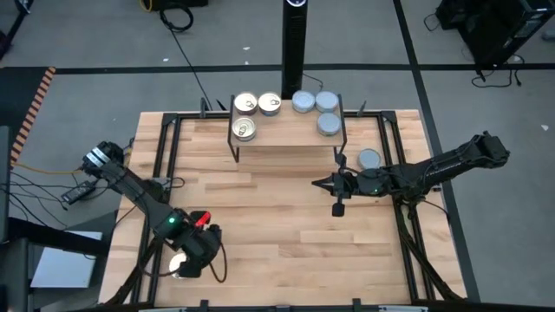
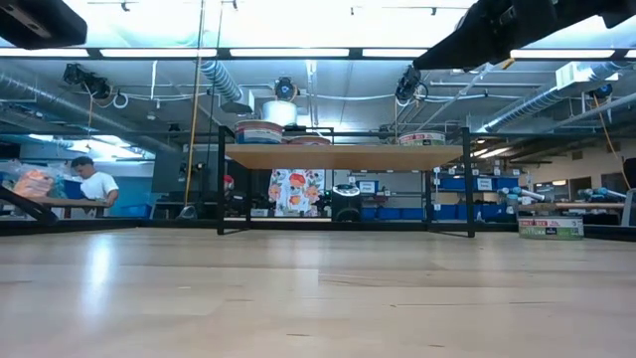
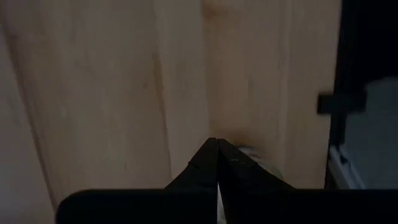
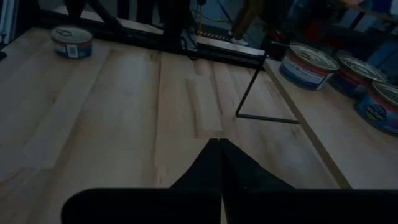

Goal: Stack canned seafood by type on shelf
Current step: Put the blue tuna can on the shelf aligned with the other blue tuna can

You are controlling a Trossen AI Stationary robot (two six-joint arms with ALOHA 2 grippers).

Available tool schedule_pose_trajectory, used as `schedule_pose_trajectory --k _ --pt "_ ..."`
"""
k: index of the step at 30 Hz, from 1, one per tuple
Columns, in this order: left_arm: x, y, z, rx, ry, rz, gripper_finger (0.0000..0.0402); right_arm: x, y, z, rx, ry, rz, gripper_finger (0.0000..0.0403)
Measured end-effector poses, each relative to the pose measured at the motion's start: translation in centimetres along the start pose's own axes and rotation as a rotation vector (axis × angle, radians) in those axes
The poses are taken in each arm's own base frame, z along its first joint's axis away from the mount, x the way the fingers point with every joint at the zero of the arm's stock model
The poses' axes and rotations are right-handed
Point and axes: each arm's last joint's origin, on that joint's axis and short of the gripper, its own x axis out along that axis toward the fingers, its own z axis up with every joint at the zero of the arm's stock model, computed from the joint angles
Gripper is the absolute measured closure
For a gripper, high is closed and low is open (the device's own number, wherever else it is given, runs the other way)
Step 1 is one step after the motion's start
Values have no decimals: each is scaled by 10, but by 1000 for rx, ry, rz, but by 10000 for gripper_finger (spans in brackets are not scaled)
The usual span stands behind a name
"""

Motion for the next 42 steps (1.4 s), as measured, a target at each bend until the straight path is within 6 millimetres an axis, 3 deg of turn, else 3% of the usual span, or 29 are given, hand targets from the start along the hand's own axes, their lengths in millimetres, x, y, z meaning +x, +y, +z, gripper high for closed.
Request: schedule_pose_trajectory --k 8,15,24,29,42 --pt "15 -9 -6 94 74 21 396 0 0 0 -3 1 2 400" --pt "38 0 -20 -16 162 37 392 0 0 0 -3 2 3 398" --pt "48 -3 -17 -36 134 2 330 0 0 0 1 0 3 396" --pt "55 -8 -17 43 178 -42 300 0 0 0 -1 3 4 396" --pt "64 -13 -30 121 229 -16 294 0 0 -1 -3 8 6 396"
